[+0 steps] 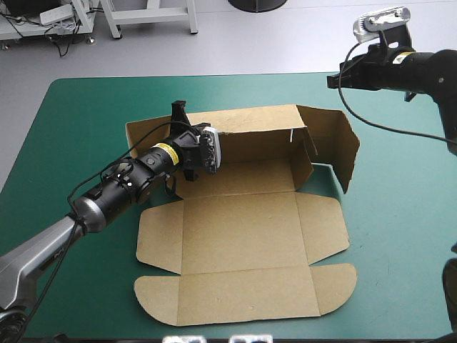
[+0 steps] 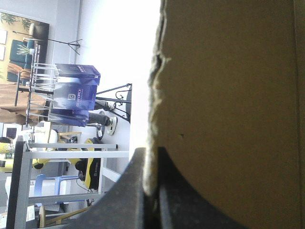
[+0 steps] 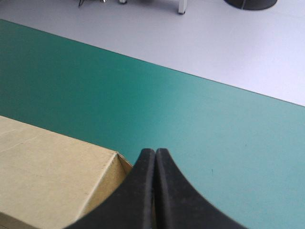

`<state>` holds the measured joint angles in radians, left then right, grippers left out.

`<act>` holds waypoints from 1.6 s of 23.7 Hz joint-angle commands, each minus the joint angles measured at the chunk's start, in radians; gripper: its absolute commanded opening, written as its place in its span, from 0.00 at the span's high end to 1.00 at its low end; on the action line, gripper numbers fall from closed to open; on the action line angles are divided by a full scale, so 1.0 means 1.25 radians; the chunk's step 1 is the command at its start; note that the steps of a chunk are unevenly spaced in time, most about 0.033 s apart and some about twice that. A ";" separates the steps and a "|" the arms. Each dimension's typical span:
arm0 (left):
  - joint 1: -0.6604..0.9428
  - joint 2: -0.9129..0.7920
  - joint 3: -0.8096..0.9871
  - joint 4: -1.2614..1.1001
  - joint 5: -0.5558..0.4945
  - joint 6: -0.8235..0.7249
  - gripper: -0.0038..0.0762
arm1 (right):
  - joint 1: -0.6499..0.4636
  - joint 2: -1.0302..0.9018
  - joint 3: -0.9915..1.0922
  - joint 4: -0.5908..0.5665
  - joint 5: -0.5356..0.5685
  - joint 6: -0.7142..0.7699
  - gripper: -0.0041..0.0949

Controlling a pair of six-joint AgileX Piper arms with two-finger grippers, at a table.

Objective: Fold the box

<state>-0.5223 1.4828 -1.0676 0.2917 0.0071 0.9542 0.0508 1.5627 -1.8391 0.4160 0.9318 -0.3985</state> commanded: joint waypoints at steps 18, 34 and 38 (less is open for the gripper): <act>-0.012 -0.029 -0.017 -0.031 -0.037 -0.035 0.96 | 0.004 0.250 -0.106 0.048 0.052 0.025 0.98; -0.012 -0.029 -0.017 -0.031 -0.044 -0.052 0.96 | 0.026 0.205 -0.009 0.200 0.233 -0.139 0.98; -0.012 -0.029 -0.017 -0.031 -0.032 -0.054 0.96 | 0.026 0.127 0.148 0.231 0.112 -0.243 0.98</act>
<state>-0.5242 1.4828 -1.0676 0.2729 0.0000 0.9120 0.0786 1.8222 -1.7086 0.6307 1.1559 -0.6269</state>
